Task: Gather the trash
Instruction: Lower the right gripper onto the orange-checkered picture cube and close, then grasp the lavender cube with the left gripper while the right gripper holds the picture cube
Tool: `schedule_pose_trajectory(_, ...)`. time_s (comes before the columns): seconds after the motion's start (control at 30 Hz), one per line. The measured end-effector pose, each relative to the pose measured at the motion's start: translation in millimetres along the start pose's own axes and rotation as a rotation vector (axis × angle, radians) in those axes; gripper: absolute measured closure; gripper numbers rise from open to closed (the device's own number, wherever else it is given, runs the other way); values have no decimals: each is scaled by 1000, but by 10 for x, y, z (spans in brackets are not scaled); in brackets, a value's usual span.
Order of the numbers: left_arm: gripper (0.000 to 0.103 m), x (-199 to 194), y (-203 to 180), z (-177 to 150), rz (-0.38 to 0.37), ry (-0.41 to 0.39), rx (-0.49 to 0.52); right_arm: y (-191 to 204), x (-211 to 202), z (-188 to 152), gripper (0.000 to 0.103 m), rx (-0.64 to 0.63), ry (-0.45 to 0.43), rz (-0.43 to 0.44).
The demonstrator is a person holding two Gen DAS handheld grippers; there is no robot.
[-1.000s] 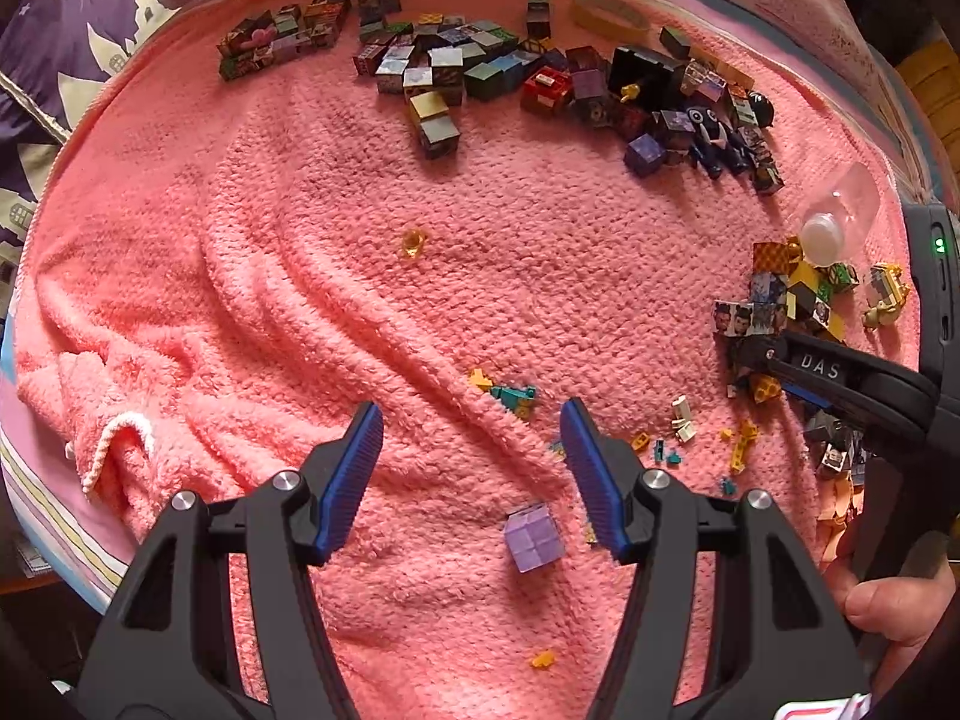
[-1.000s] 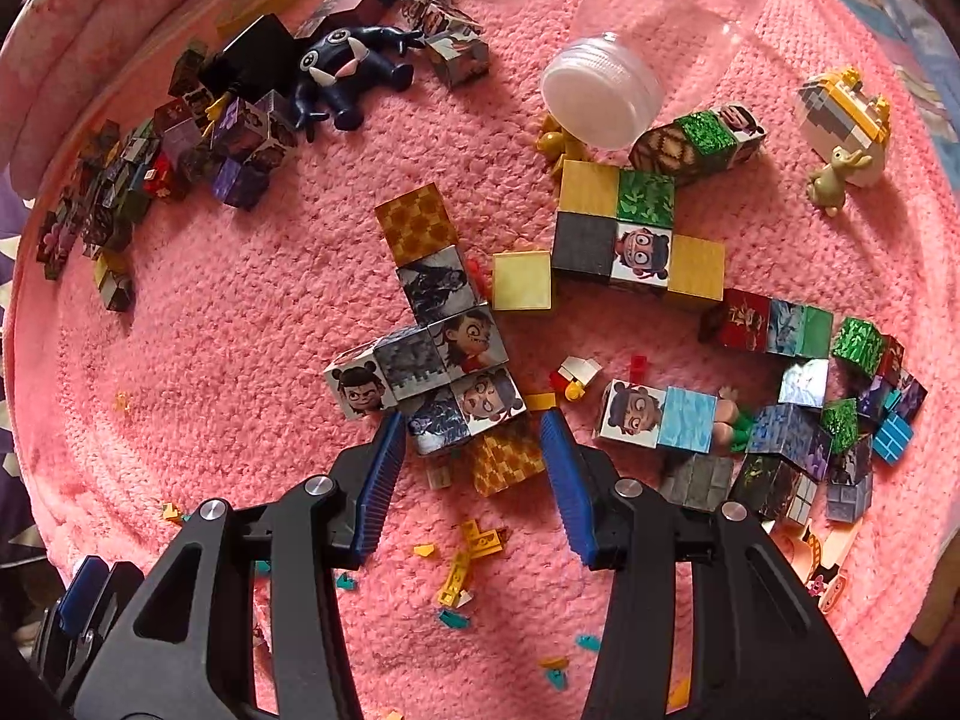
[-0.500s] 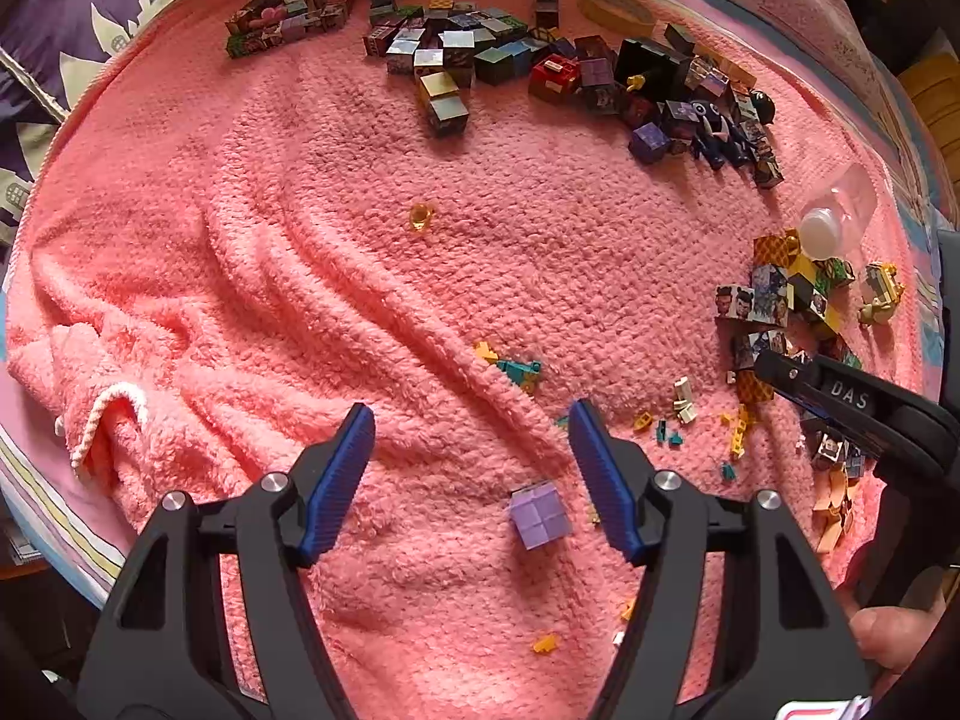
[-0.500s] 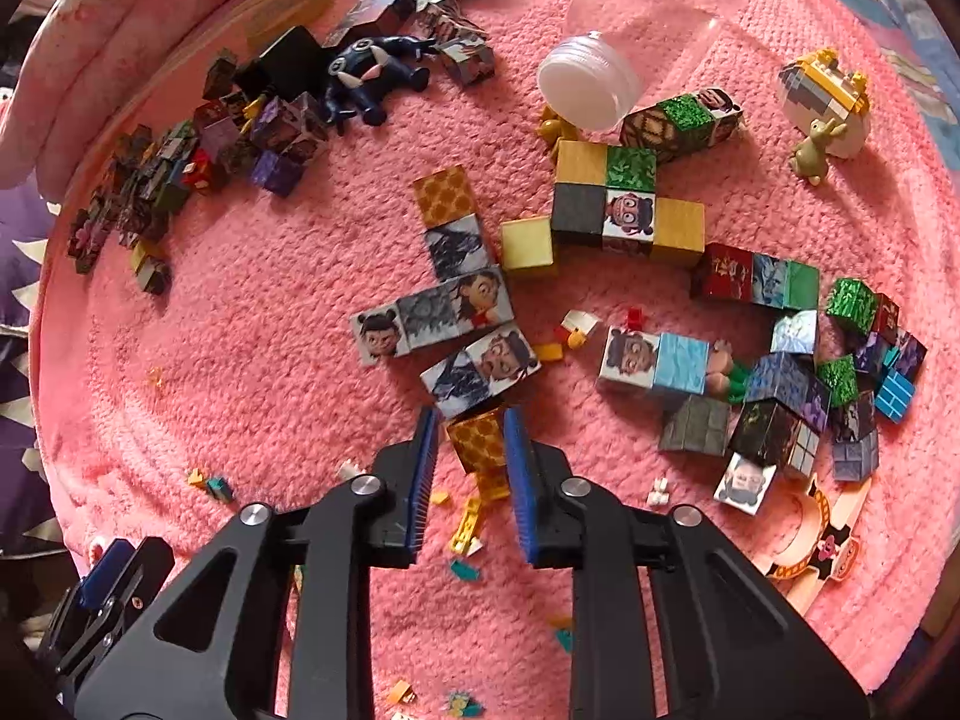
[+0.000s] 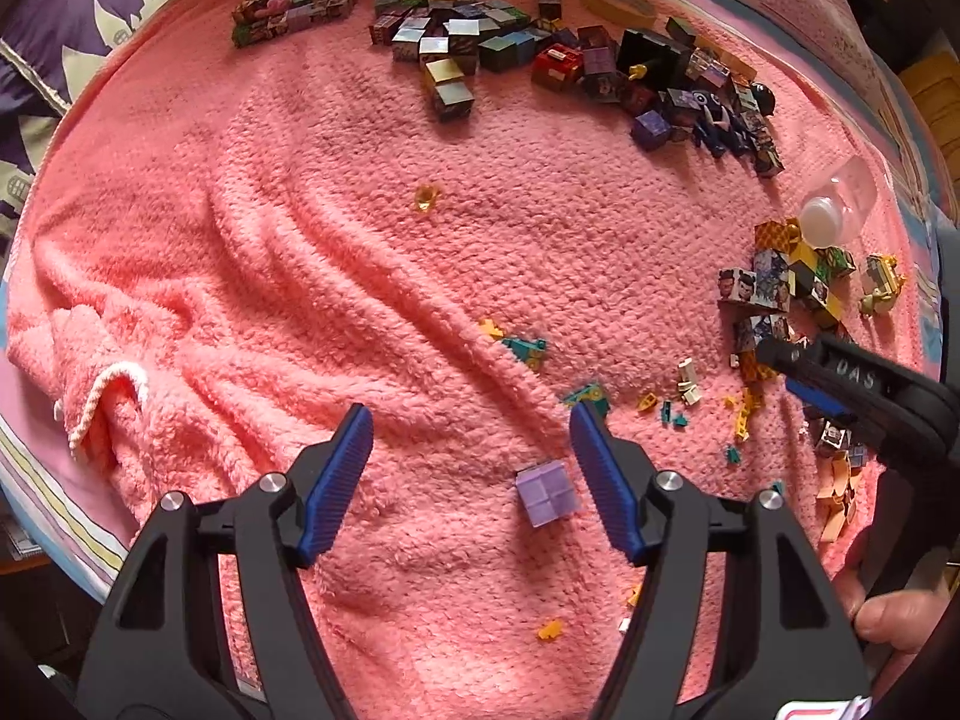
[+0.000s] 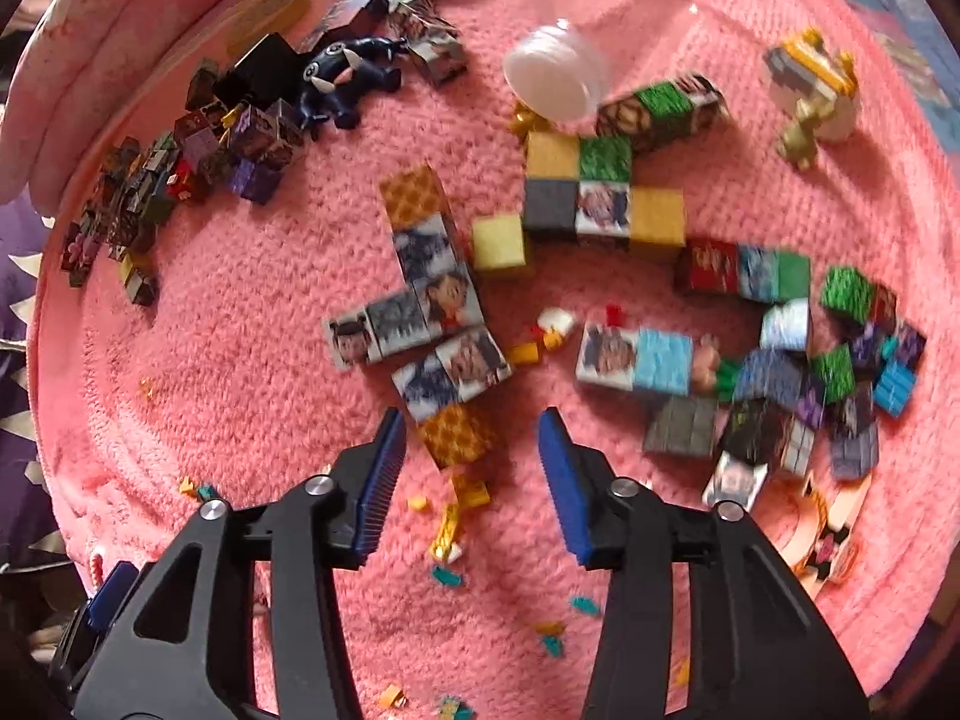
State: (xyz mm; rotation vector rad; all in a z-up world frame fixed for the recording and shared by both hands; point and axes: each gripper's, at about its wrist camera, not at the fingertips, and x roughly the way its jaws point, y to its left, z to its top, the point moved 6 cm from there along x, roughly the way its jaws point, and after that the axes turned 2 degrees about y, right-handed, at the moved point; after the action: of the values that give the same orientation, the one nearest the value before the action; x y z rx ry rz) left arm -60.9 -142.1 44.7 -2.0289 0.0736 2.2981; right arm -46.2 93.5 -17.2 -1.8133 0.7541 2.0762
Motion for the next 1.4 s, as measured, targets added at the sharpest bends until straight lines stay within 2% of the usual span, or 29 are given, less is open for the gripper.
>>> schedule_pose_trajectory(0.23,36,71,36,6,7,16,-8,179,249,50,57,-66,36,-52)
schedule_pose_trajectory(0.33,33,96,73,0,11,24,-26,167,263,60,64,-48,27,-41)
schedule_pose_trajectory(0.4,33,121,75,-9,10,35,-27,120,231,74,72,-34,19,-30)
schedule_pose_trajectory(0.5,33,131,37,0,8,36,-18,69,154,49,77,-45,6,-16)
schedule_pose_trajectory(0.67,32,116,9,21,12,28,-2,81,60,-8,79,-23,-8,24)
schedule_pose_trajectory(1.07,32,130,328,-83,38,48,-86,389,-161,-212,80,-86,-40,104)
schedule_pose_trajectory(1.17,32,122,344,-124,42,44,-60,448,-237,-226,80,-85,-52,127)
schedule_pose_trajectory(1.3,32,94,235,-192,45,18,40,538,-270,-292,80,-117,-60,132)
schedule_pose_trajectory(1.4,32,84,149,-208,4,7,61,539,-245,-349,80,-125,-54,128)
